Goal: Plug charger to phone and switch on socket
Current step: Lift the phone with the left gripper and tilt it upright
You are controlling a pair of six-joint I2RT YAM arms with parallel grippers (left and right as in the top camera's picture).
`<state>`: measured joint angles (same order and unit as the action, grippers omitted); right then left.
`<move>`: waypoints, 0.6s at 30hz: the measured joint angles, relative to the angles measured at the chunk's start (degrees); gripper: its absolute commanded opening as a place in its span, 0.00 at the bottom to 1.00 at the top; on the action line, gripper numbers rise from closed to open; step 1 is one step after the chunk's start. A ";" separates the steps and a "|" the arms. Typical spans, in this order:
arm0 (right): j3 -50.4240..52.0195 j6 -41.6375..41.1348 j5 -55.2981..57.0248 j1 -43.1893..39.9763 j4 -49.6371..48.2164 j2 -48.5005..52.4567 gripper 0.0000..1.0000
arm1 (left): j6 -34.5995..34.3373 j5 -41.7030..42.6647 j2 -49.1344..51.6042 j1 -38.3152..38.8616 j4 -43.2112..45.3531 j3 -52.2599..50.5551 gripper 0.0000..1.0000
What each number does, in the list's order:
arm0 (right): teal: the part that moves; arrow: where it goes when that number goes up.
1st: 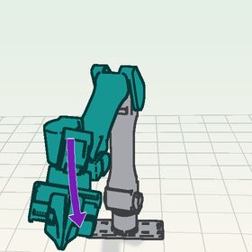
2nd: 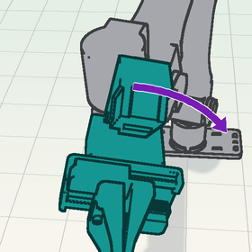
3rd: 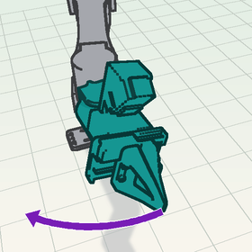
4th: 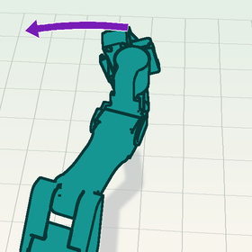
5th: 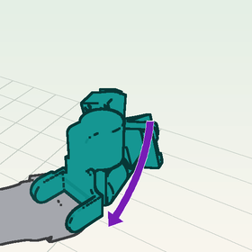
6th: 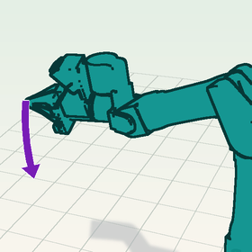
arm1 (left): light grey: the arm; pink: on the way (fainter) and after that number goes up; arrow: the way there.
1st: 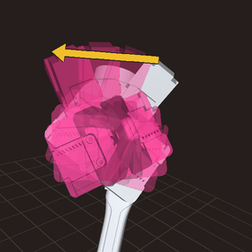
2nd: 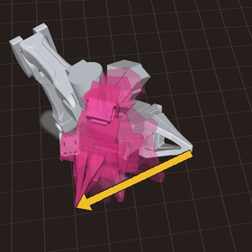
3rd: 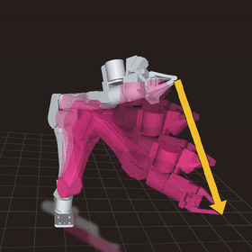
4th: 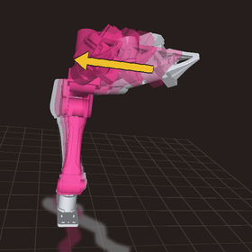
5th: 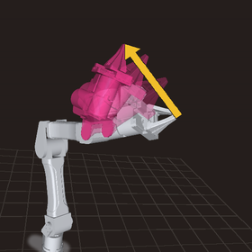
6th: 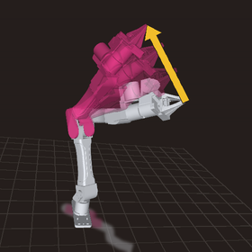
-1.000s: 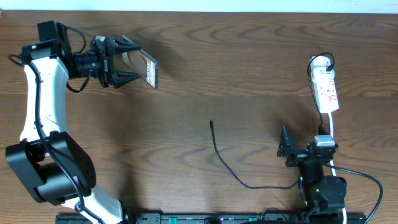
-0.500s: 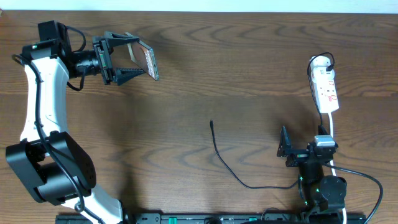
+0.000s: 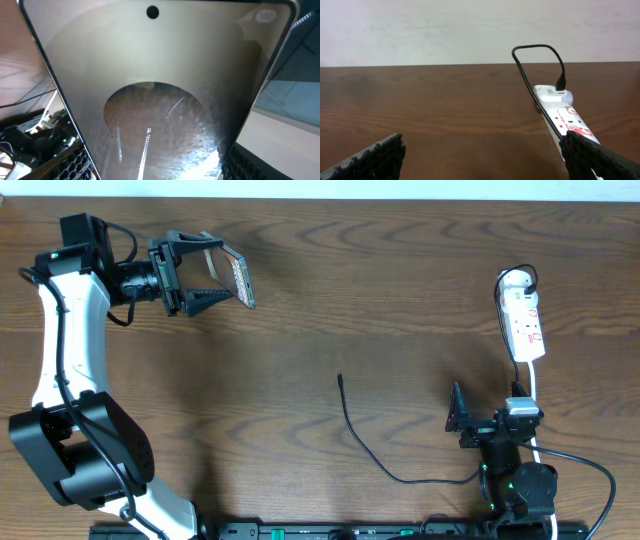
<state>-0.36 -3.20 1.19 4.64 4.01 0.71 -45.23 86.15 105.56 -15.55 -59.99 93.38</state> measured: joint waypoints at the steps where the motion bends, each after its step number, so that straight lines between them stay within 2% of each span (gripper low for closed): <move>1: 0.00 0.00 0.07 0.00 0.00 0.00 0.99 | 0.00 0.02 0.00 0.00 0.00 0.00 0.07; 18: 0.00 0.00 1.14 0.00 -0.09 0.00 0.99 | 0.00 0.17 0.00 0.00 0.00 0.00 0.07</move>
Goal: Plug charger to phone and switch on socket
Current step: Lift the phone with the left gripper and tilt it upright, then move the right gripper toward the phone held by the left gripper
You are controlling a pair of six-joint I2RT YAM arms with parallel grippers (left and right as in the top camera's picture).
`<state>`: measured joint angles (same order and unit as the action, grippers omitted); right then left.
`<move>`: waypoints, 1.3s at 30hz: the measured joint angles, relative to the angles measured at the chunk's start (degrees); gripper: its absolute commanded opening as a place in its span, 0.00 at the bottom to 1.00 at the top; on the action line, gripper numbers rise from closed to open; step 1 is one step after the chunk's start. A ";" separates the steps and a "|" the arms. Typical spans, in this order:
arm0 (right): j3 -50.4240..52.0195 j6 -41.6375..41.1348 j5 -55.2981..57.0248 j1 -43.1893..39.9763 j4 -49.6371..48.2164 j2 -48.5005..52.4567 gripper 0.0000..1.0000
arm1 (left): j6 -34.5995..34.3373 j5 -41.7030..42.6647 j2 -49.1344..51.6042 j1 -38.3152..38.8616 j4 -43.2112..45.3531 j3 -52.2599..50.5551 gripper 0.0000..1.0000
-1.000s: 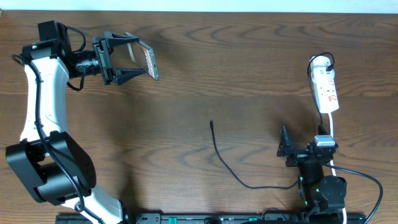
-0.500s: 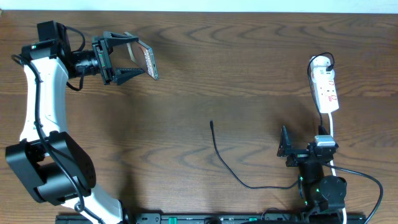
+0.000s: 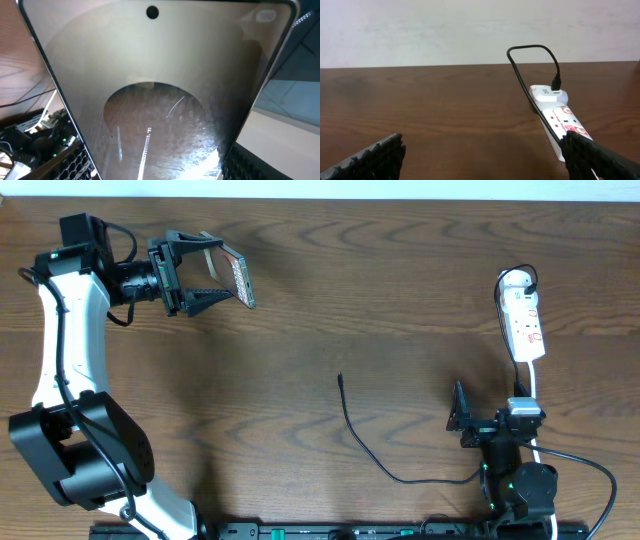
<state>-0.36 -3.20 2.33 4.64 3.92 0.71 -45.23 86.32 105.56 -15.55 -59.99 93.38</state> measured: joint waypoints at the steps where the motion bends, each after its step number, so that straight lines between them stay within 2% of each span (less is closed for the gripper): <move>1: 0.00 0.00 0.02 0.00 0.00 0.00 0.99 | -0.02 0.02 0.00 0.00 0.00 0.00 0.07; 10: 0.00 -0.26 -0.44 0.00 0.00 0.00 0.99 | -1.31 0.17 0.00 0.00 0.00 0.00 0.07; 18: -0.15 -4.26 -2.58 0.00 -0.02 0.13 0.99 | -1.31 0.15 0.00 0.00 0.00 0.00 0.08; 22: -4.28 -5.73 -3.23 0.00 1.14 4.22 0.99 | -1.31 0.15 0.00 0.00 0.00 0.00 0.07; 25: -11.15 -5.99 -4.17 0.02 2.86 10.99 0.99 | -1.33 0.11 0.00 0.00 0.00 0.00 0.07; 32: -36.04 -6.03 -12.44 0.11 11.89 38.64 0.99 | -1.51 -2.54 -0.02 0.00 0.00 0.00 0.08; 37: -55.98 -6.21 -25.97 0.20 22.18 61.77 0.99 | -3.52 -9.20 -0.02 0.00 -0.02 0.00 0.07; 39: -61.92 -6.23 -32.83 0.20 22.14 69.68 0.99 | -4.66 -12.50 -0.02 0.00 0.00 0.00 0.07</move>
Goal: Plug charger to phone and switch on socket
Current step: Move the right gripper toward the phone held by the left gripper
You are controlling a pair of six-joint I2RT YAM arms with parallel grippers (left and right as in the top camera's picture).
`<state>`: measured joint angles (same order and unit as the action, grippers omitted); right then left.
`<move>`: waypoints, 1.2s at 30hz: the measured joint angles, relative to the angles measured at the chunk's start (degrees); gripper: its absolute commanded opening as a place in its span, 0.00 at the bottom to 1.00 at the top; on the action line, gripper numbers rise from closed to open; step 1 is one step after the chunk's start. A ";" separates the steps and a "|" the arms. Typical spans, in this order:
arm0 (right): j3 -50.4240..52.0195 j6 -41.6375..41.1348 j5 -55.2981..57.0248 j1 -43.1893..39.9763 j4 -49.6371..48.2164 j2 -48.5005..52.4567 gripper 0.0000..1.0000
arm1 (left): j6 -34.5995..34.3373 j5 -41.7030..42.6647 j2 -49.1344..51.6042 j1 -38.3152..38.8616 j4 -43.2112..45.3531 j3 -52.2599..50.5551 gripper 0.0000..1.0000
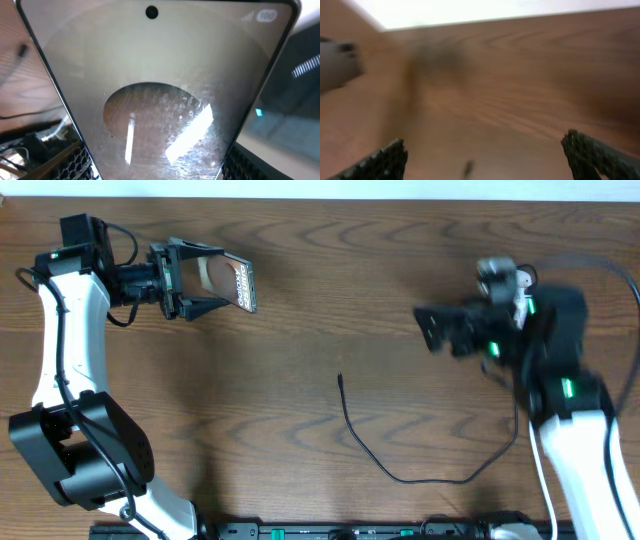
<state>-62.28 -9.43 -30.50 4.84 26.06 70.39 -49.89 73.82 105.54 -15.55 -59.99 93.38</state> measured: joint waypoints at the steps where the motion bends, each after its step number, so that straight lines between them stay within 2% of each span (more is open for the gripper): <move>1: -2.64 -0.07 -3.96 0.00 -1.07 4.07 0.99 | -0.57 -1.77 0.00 0.00 -0.02 0.00 0.07; 3: -5.51 -0.59 -10.62 0.02 -4.59 10.05 0.99 | -1.57 -4.70 0.00 0.02 0.04 0.00 0.08; 6: -7.23 -4.61 -19.98 0.13 -14.97 17.81 0.99 | -3.19 -9.18 0.00 0.48 0.02 0.00 0.07; 7: -7.52 -8.00 -23.12 0.26 -19.17 20.74 0.99 | -4.07 -11.39 0.00 0.90 -0.04 0.00 0.07; 14: -7.58 -26.38 -30.05 1.92 -32.26 30.99 0.96 | -8.70 -21.07 0.00 4.74 -0.02 0.00 0.07; 17: -7.58 -30.97 -31.08 3.65 -34.27 33.64 0.97 | -11.13 -25.55 0.00 6.82 0.00 0.00 0.07; 25: -7.58 -34.84 -30.01 9.73 -34.93 35.41 0.99 | -17.40 -34.69 0.00 11.54 0.20 0.00 0.08; 36: -7.58 -38.73 -20.63 18.29 -34.93 35.41 0.99 | -25.51 -37.18 0.00 17.38 3.89 0.00 0.07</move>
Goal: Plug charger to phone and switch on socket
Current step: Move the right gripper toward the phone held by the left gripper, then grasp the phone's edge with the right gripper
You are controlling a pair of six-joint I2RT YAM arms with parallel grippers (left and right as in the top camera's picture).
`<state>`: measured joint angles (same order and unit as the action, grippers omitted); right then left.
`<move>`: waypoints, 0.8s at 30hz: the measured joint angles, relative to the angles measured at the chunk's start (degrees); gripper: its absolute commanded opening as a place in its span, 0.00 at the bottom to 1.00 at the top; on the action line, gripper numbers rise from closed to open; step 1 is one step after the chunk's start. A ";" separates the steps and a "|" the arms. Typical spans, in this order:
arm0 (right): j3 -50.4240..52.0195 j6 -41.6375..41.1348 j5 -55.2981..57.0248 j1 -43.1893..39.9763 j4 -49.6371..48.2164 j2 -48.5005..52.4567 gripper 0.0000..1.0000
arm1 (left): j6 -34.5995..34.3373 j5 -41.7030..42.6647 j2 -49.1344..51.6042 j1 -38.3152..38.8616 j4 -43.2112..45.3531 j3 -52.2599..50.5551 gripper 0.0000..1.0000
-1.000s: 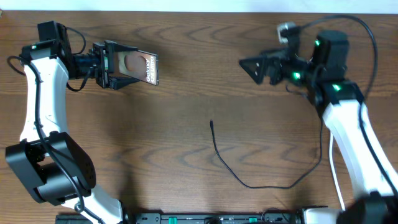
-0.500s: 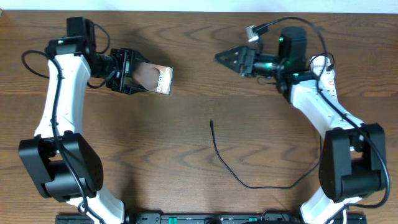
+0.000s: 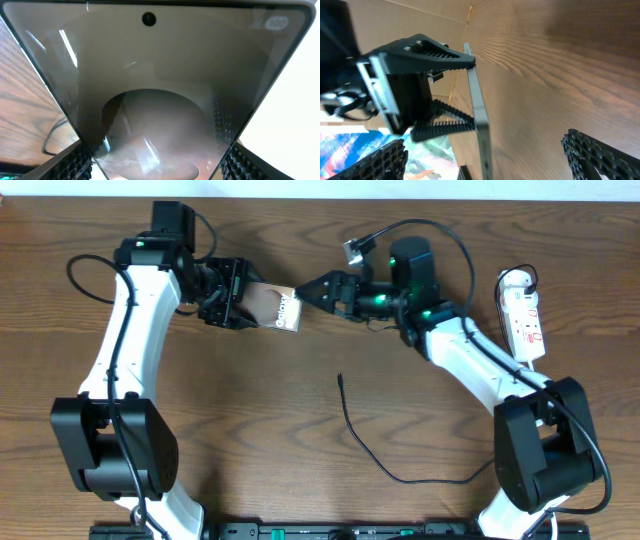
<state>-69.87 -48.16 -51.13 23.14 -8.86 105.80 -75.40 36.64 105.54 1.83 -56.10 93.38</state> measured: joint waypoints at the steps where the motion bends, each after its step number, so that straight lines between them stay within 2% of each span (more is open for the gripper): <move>1: 0.00 -0.48 0.68 0.50 0.00 0.00 0.99 | -0.52 -0.02 0.00 0.37 0.04 0.00 0.07; 18: 0.00 -5.70 4.35 1.53 -0.68 0.00 0.99 | -9.64 0.68 0.00 3.80 1.29 0.00 0.07; 24: 0.00 -7.65 4.42 1.53 -0.74 0.00 0.99 | -10.88 2.43 0.00 4.20 2.40 0.00 0.08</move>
<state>-69.87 -55.81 -46.72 24.67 -9.61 105.80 -86.28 39.07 105.54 6.02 -53.69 93.38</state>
